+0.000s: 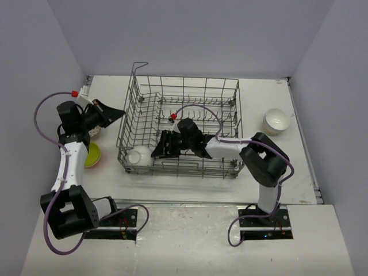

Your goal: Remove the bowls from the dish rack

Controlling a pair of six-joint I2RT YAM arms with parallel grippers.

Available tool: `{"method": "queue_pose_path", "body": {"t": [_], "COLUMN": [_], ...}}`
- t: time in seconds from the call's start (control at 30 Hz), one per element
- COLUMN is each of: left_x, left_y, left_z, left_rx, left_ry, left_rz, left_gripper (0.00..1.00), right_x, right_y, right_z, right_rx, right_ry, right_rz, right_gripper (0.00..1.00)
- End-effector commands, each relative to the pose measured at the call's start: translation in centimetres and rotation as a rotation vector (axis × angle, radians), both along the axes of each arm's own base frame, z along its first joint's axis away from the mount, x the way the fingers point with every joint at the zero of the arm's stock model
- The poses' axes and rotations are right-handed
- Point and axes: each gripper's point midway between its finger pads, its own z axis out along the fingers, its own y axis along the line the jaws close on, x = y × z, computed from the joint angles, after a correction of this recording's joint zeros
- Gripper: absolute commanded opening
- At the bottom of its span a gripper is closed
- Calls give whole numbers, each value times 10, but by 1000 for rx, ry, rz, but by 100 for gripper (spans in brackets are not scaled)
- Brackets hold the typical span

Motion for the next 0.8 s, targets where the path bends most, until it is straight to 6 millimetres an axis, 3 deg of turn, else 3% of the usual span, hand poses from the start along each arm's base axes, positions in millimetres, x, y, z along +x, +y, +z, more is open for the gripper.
{"method": "queue_pose_path", "body": {"t": [0.0, 0.13, 0.4, 0.77], "left_x": [9, 9, 9, 7], "left_y": [7, 7, 6, 5], "left_z": [-8, -8, -6, -14], "left_rx": [31, 27, 21, 14], "left_ry": [7, 11, 10, 24], "left_rz": [26, 29, 32, 31], "left_gripper": [0, 0, 0, 0], "right_x": [-2, -5, -9, -13], "right_y": [12, 21, 35, 35], "right_z": [7, 18, 22, 70], "right_rx": [82, 159, 194, 310], "right_ry": [-36, -25, 5, -56], "right_rz": [53, 86, 139, 148], "right_gripper": [57, 64, 64, 60]}}
